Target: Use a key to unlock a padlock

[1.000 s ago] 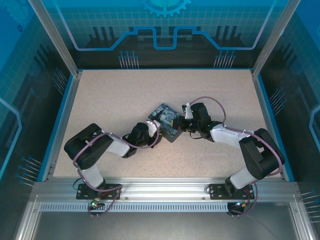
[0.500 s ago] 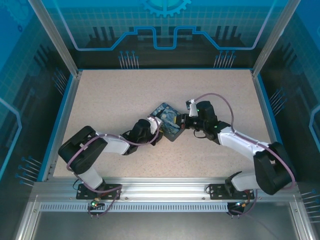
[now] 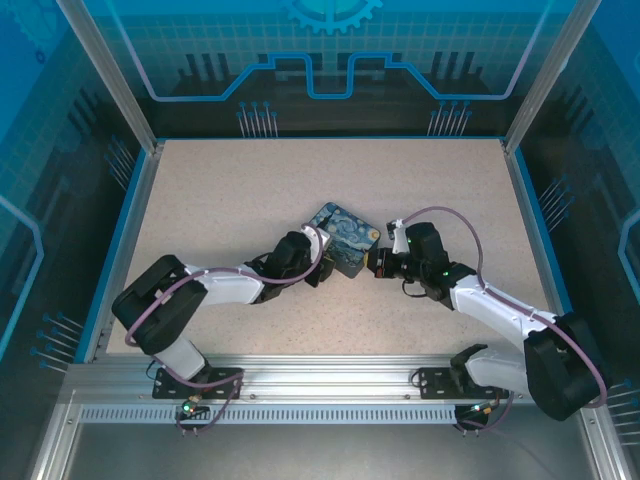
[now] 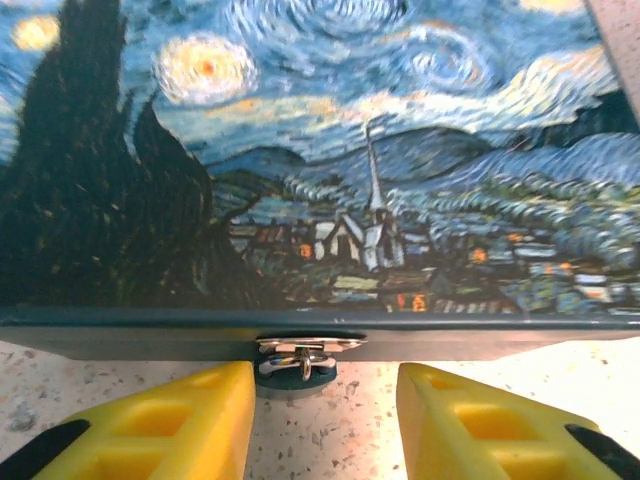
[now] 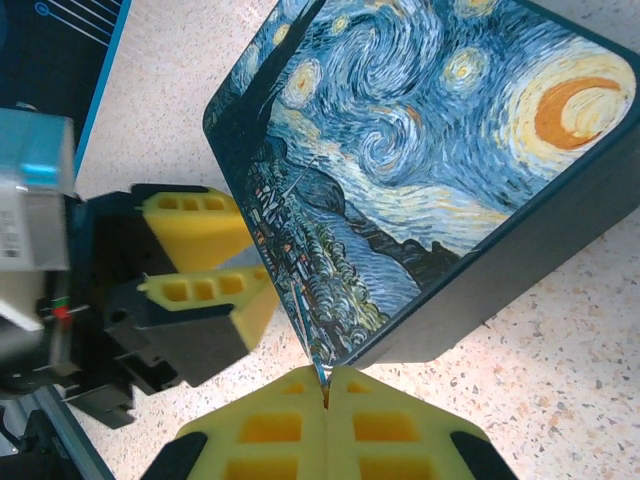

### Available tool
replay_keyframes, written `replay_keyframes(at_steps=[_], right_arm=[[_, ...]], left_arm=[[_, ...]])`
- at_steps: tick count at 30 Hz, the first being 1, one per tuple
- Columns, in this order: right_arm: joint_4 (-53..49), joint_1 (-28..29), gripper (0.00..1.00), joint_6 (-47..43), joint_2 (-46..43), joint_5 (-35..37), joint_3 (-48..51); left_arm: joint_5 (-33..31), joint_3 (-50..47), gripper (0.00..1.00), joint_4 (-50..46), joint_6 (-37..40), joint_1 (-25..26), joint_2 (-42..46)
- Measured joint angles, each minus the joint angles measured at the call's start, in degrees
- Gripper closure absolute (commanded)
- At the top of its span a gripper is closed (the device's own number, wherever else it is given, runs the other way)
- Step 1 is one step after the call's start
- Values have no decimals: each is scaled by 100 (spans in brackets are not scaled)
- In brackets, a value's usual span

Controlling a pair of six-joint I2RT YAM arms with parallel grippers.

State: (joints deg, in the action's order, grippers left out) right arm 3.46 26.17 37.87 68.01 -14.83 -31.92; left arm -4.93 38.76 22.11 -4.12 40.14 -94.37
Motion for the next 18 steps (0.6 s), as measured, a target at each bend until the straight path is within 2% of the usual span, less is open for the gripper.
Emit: replay_keyframes(at_steps=[7, 18], right_arm=[[203, -35, 100, 7, 280, -144, -177], [588, -31, 100, 24, 1169, -428, -741]], left_arm=[[-85, -151, 44, 577, 260, 0, -573], [-195, -385, 37, 1725, 640, 0, -964]])
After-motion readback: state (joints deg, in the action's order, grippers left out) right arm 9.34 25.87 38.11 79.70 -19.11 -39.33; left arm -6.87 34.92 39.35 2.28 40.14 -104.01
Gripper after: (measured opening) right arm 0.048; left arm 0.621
